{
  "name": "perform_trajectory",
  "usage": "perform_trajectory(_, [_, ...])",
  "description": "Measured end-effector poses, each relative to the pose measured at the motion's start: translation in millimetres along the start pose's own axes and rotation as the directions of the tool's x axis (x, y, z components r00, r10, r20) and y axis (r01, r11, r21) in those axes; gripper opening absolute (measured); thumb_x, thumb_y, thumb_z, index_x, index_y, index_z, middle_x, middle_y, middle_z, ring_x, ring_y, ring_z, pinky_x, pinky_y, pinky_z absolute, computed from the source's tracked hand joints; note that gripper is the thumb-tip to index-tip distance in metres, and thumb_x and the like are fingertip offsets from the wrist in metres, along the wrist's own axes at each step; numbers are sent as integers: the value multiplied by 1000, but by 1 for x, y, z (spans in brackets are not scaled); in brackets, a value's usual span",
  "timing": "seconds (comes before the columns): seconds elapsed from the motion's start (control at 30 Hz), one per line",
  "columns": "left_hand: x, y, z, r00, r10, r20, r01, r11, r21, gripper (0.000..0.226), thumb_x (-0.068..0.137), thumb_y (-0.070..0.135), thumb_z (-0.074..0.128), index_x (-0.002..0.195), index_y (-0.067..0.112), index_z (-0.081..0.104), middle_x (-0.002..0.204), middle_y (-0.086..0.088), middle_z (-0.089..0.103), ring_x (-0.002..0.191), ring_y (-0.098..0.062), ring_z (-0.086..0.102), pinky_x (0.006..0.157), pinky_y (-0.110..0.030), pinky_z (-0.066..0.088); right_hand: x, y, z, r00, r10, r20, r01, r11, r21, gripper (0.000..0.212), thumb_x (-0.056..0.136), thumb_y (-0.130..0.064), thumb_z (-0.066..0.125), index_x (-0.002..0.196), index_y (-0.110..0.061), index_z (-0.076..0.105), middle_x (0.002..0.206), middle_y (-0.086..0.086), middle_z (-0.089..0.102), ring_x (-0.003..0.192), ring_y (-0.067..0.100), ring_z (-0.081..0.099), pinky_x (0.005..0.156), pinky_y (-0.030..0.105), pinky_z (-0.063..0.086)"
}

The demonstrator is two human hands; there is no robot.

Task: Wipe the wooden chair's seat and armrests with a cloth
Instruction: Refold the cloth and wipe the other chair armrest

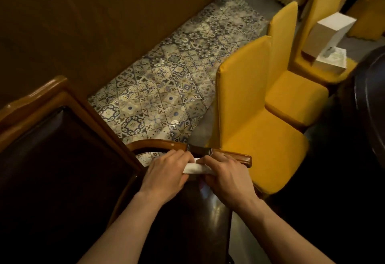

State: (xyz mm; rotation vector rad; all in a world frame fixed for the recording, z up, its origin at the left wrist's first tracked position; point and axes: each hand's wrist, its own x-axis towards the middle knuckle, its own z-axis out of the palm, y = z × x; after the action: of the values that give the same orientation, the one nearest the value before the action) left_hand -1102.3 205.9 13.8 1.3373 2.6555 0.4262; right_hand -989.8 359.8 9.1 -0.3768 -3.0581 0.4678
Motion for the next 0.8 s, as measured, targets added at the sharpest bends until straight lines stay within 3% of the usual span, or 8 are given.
perform_trajectory(0.13, [7,-17,27,994,103,25,-101,993,-56,34,82,35,65,114,36,53,106,15,58,102,-12,56,83,-30,46,-8,3,24,995,100,-5,-100,994,-50,36,86,-45,64,120,-41,55,108,-11,59,93,15,57,60,28,41])
perform_trajectory(0.23, [19,-25,51,991,131,15,-129,988,-85,47,86,50,55,129,33,48,121,12,55,113,-12,51,100,-30,41,-13,23,32,980,193,-58,-196,980,-46,39,85,-49,50,122,-38,58,111,-8,62,94,19,59,61,34,50])
perform_trajectory(0.33, [35,-27,73,992,128,18,-126,988,-94,65,92,63,42,147,28,36,147,7,45,137,-13,36,119,-29,17,-21,52,34,923,334,-192,-344,939,-20,36,82,-43,65,117,-35,63,105,-5,66,88,23,61,54,33,45])
perform_trajectory(0.4, [48,-25,87,994,105,11,-104,991,-82,71,97,62,32,156,25,23,161,5,30,149,-12,20,120,-26,0,-23,70,37,868,410,-279,-435,900,-33,38,79,-36,77,114,-32,65,98,-1,65,83,26,62,52,29,35])
perform_trajectory(0.5, [73,-19,111,997,71,17,-69,995,-68,73,101,58,25,160,20,8,168,0,12,153,-11,2,122,-28,-7,-14,89,46,807,457,-373,-514,856,-63,41,78,-34,80,115,-29,63,96,2,63,79,27,59,53,26,24])
perform_trajectory(0.6, [95,-13,138,997,47,60,-44,998,-42,78,101,59,22,160,15,-4,169,-3,-4,153,-13,-12,124,-35,-7,7,96,62,810,469,-352,-531,841,-102,45,77,-37,80,118,-30,61,102,4,60,89,27,55,54,28,30])
perform_trajectory(0.67, [105,-12,159,996,14,92,-12,1000,-12,80,100,59,18,158,12,-10,167,-6,-12,152,-15,-18,124,-38,-7,22,94,79,852,428,-301,-482,867,-130,48,80,-35,78,124,-30,61,106,6,58,97,29,50,55,31,37])
perform_trajectory(0.8, [110,-14,190,993,-28,111,25,999,23,78,97,53,9,157,7,-11,167,-11,-12,152,-19,-18,124,-38,-8,37,88,109,959,244,-144,-266,950,-162,46,87,-23,49,133,-22,56,123,10,52,119,31,44,75,41,53])
